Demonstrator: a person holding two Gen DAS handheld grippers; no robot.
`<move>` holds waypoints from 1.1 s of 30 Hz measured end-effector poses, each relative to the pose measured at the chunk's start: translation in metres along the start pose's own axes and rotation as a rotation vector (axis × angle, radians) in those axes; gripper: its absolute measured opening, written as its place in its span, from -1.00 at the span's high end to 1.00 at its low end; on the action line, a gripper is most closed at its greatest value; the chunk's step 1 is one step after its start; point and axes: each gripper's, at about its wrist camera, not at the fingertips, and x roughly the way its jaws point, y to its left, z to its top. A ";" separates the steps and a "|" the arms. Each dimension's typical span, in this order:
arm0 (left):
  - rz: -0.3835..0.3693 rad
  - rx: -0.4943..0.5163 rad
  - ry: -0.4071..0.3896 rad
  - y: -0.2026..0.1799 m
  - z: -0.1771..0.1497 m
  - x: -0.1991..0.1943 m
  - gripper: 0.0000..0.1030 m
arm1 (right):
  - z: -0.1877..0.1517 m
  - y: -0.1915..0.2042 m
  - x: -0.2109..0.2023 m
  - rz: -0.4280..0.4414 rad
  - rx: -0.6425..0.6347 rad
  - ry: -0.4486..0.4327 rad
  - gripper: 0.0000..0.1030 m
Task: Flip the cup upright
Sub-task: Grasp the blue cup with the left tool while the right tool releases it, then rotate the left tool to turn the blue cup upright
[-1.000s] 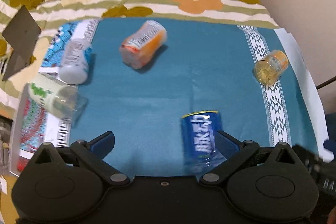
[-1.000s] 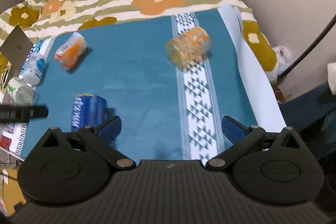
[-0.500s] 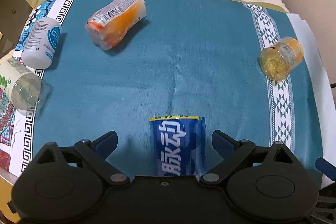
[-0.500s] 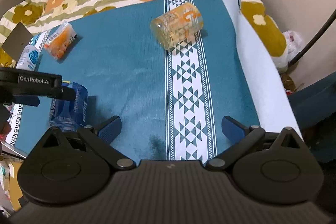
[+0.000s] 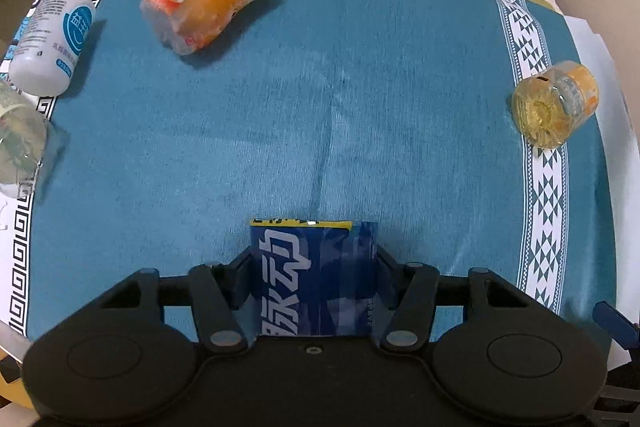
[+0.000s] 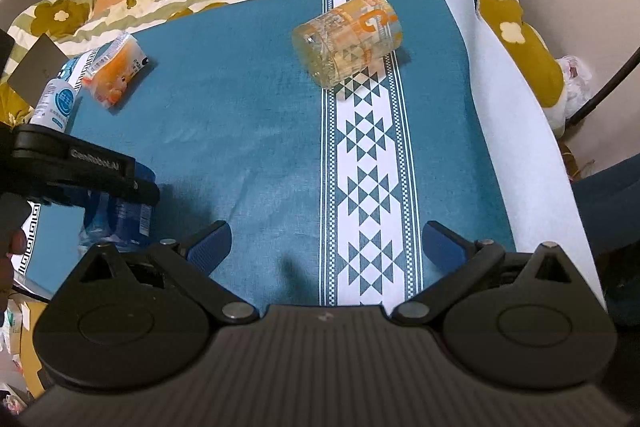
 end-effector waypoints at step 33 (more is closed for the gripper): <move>-0.131 0.026 -0.767 0.022 -0.075 -0.009 -0.20 | -0.050 0.011 0.005 0.008 0.066 -0.054 -1.00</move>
